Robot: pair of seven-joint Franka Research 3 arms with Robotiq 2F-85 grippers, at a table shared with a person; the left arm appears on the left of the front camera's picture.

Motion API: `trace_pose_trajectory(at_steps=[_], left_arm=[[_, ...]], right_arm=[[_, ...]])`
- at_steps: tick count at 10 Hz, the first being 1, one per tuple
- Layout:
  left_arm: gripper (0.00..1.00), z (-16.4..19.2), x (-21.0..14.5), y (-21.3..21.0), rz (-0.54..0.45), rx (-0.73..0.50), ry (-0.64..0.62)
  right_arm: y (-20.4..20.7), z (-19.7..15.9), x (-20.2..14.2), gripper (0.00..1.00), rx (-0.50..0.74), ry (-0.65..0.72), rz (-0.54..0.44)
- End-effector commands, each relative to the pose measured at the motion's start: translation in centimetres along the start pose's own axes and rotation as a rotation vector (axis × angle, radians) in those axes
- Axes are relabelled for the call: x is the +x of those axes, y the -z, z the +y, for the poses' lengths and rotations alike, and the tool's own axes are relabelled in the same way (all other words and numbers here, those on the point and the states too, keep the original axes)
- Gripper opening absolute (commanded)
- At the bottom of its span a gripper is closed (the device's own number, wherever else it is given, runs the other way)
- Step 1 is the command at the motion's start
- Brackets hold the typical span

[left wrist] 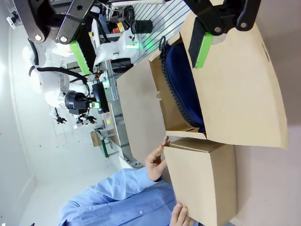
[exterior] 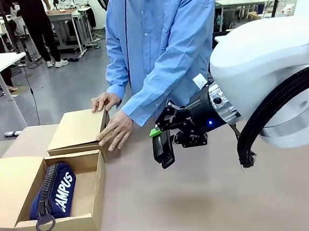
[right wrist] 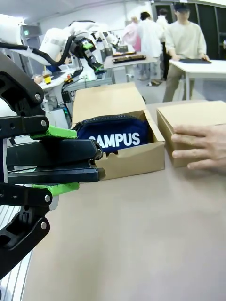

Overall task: Place items inside the box.
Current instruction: Pick up a Pencil pouch or Stapler and place it inside the Mailer Box closest to the robot.

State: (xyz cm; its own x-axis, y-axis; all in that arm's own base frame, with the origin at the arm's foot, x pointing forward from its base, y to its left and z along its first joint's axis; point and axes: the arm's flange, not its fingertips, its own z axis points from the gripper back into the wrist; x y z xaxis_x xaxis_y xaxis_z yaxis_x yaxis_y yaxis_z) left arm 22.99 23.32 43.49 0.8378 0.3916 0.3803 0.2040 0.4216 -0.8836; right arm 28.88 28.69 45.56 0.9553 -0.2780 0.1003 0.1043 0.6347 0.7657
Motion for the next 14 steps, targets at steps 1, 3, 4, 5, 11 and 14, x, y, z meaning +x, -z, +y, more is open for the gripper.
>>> trace_pose_trajectory(at_steps=[1, 3, 4, 5, 11, 14], left_arm=[[1.0, -0.2, 0.2, 0.1, -0.016, -0.023, 0.02], [1.0, -0.2, 0.2, 0.1, -0.016, -0.023, 0.02], [1.0, -0.2, 0.2, 0.1, -0.016, -0.023, 0.02], [1.0, -0.2, 0.2, 0.1, -0.016, -0.023, 0.02], [1.0, -0.2, 0.2, 0.1, -0.016, -0.023, 0.02], [1.0, -0.2, 0.2, 0.1, -0.016, -0.023, 0.02]], right_arm=[[-0.1, 0.1, -0.2, 0.41, -0.002, 0.0, -0.015], [-0.1, 0.1, -0.2, 0.41, -0.002, 0.0, -0.015], [-0.1, 0.1, -0.2, 0.41, -0.002, 0.0, -0.015], [-0.1, 0.1, -0.2, 0.41, -0.002, 0.0, -0.015], [1.1, 0.8, -0.2, 0.41, -0.013, -0.004, -0.02], [9.4, 6.2, -0.9, 0.41, 0.027, -0.001, -0.06]])
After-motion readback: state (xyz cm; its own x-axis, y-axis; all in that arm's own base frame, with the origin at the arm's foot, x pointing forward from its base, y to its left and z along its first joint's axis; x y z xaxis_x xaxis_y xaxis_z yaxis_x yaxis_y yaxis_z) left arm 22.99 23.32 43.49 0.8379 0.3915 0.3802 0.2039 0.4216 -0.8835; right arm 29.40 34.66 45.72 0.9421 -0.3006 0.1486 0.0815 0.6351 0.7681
